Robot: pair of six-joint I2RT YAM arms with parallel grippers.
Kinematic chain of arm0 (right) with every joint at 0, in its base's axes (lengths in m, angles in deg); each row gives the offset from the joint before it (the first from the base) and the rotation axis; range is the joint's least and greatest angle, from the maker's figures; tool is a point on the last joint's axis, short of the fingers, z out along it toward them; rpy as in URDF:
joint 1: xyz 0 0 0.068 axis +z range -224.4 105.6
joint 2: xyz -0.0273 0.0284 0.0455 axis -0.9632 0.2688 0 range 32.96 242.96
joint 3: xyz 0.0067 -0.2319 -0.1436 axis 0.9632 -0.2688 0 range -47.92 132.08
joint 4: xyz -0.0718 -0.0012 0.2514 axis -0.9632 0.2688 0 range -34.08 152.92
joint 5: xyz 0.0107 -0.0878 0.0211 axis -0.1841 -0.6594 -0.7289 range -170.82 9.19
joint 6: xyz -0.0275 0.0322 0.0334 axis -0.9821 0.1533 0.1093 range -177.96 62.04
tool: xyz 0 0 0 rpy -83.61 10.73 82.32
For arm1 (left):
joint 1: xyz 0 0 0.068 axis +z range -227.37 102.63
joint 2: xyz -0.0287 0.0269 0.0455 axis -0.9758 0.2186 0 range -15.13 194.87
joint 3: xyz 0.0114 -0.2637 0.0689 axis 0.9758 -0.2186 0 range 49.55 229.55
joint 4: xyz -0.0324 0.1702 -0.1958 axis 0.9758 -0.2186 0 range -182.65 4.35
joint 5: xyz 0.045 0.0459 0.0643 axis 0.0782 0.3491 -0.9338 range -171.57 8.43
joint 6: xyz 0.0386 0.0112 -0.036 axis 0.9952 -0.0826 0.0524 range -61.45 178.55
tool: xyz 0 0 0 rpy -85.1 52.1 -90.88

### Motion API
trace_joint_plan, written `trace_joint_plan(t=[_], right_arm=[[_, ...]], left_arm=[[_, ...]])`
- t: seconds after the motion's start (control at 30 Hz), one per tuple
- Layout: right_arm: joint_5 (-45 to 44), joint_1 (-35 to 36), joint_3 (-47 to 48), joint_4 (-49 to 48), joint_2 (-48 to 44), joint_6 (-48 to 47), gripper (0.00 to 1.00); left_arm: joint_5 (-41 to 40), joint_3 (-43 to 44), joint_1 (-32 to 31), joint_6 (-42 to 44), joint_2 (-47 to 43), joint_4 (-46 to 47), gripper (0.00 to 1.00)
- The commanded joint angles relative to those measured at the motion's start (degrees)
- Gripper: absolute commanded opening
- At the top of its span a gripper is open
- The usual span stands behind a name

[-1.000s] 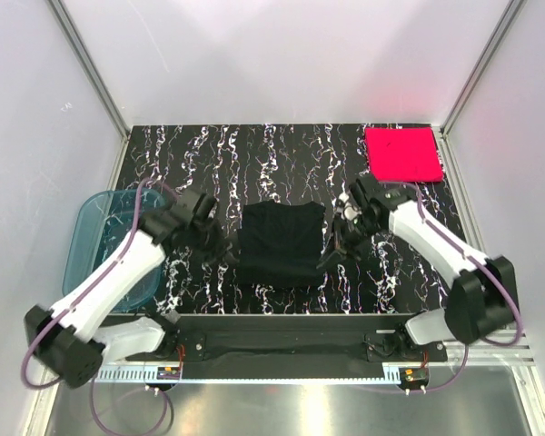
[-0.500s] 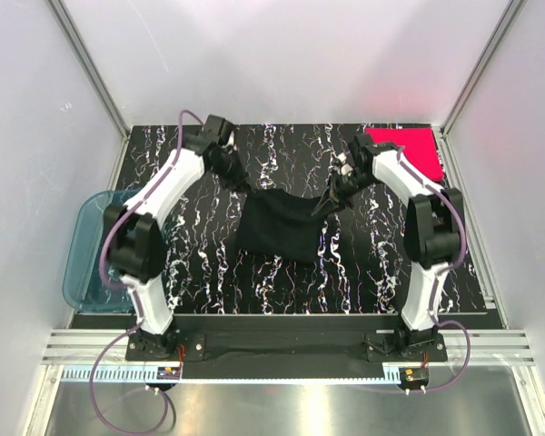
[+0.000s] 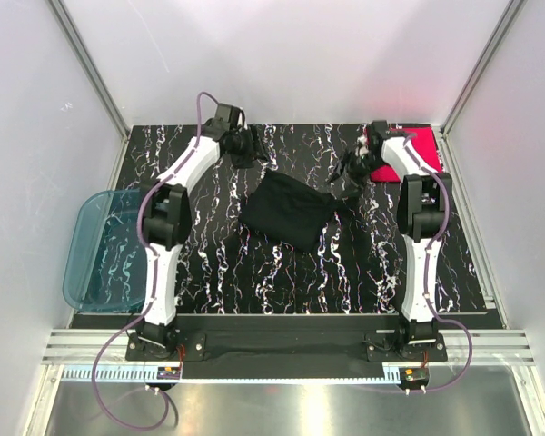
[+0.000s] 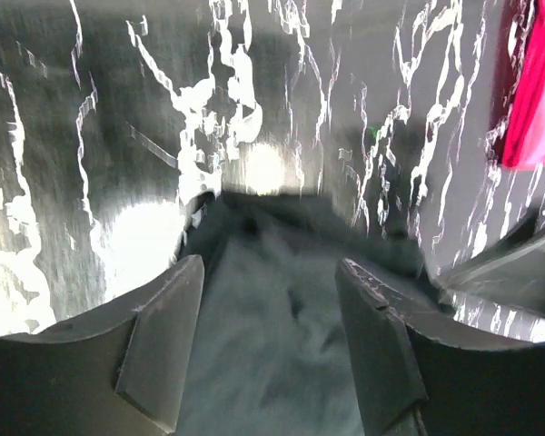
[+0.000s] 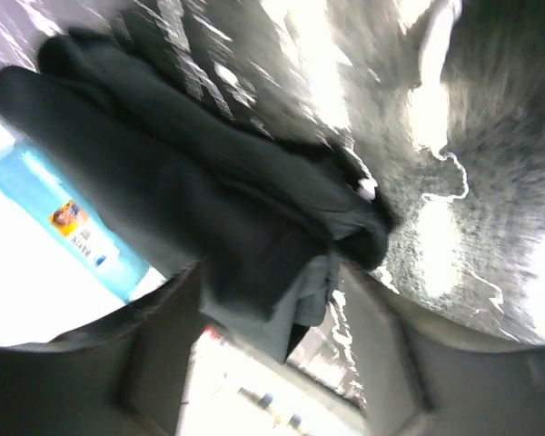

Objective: Fold and stack the t-shirts
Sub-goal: Fold the tshirt

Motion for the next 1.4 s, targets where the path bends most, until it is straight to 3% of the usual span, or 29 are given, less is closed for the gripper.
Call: trace_joint_plan(t=[0.0, 0.2, 0.23, 0.4, 0.57, 0.67, 0.77, 0.8, 0.83, 1.07, 1.17, 1.37], right_arm=[[-9.3, 0.5, 8.8, 5.7, -2.8, -5.4, 0.74], [-10.8, 1.0, 5.2, 5.8, -6.7, -6.0, 0.77], [-10.2, 1.3, 4.5, 5.5, -7.9, -6.2, 0.99], [-9.0, 6.0, 0.1, 4.5, -11.8, -6.8, 1.0], [-9.4, 14.0, -4.2, 3.4, -14.9, -7.4, 1.0], [-10.4, 17.6, -6.7, 2.2, -15.8, -7.2, 0.99], [-9.6, 19.4, -12.2, -0.4, -16.9, -6.3, 0.83], [-9.1, 19.6, -13.6, -1.0, -17.0, -6.3, 0.75], [-8.8, 19.7, -15.1, -2.7, -17.6, -6.2, 0.6], [-7.7, 20.1, -32.1, -8.2, -25.4, -6.2, 0.3], [-8.4, 20.1, -36.1, -9.5, -28.5, -6.9, 0.24], [-6.3, 20.1, -38.7, -11.5, -30.3, -6.7, 0.23]], left_arm=[[1.5, -11.4, -0.8, 1.8, -13.0, 9.8, 0.65], [4.3, -22.7, -4.0, -0.4, -18.3, 10.4, 0.41], [4.5, -25.1, -4.1, -0.8, -18.4, 10.8, 0.38], [2.8, -26.6, -4.4, -1.0, -15.6, 9.6, 0.31], [-3.6, -24.3, -4.5, -0.8, -10.4, -0.1, 0.25], [-6.3, -27.2, -5.5, -1.6, -10.0, -3.3, 0.18], [-7.0, -39.0, -8.3, -3.5, -14.8, -1.6, 0.17], [-7.2, -41.8, -9.3, -4.2, -16.4, -0.5, 0.18], [-7.1, -44.2, -10.3, -5.1, -18.1, 1.2, 0.18], [-7.4, -59.5, -22.6, -13.9, -32.1, 4.1, 0.19], [-10.8, -61.1, -23.1, -14.4, -37.4, 2.1, 0.22], [-13.2, -57.4, -20.7, -9.9, -41.3, -0.7, 0.26]])
